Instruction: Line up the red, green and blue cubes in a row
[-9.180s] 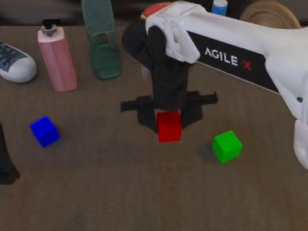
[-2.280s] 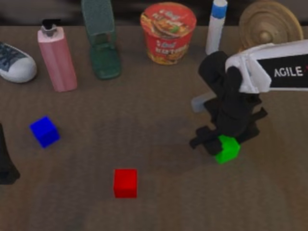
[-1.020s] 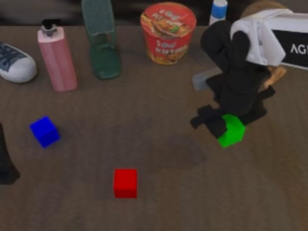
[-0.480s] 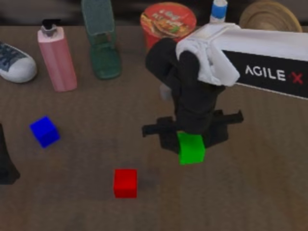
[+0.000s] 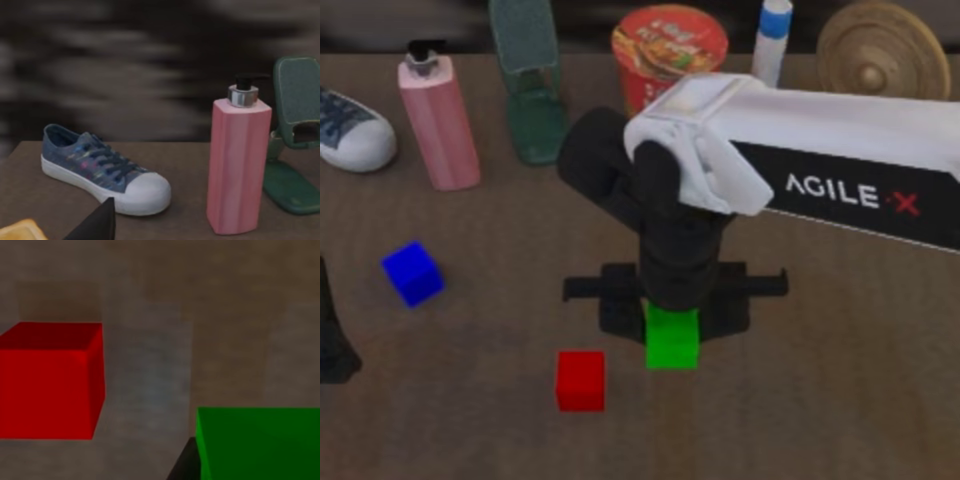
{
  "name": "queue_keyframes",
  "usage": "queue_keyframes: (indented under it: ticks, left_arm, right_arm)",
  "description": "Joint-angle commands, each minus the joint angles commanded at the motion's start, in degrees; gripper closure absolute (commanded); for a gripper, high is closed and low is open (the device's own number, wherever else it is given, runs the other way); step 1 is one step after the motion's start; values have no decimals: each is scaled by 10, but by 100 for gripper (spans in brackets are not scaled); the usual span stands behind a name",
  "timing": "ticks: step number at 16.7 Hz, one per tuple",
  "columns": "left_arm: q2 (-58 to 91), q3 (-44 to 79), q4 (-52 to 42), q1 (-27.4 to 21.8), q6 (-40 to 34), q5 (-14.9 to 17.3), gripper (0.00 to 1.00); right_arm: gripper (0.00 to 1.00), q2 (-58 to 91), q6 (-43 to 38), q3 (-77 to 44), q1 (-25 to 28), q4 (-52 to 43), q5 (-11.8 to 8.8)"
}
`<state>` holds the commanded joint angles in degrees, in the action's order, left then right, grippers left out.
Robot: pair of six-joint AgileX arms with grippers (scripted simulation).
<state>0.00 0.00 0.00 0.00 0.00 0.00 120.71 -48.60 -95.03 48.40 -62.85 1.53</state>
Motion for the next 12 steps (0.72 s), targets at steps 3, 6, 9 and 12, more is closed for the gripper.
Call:
queue_keyframes:
  ticks: [3, 6, 9, 12]
  left_arm:
    - [0, 0, 0, 0, 0, 0, 0]
    - [0, 0, 0, 0, 0, 0, 0]
    - [0, 0, 0, 0, 0, 0, 0]
    - [0, 0, 0, 0, 0, 0, 0]
  right_arm:
    - [100, 2, 0, 2, -3, 1, -1]
    - [100, 8, 0, 14, -2, 22, -2]
    - [100, 26, 0, 45, 0, 71, -2]
    - [100, 45, -2, 77, 2, 121, -1]
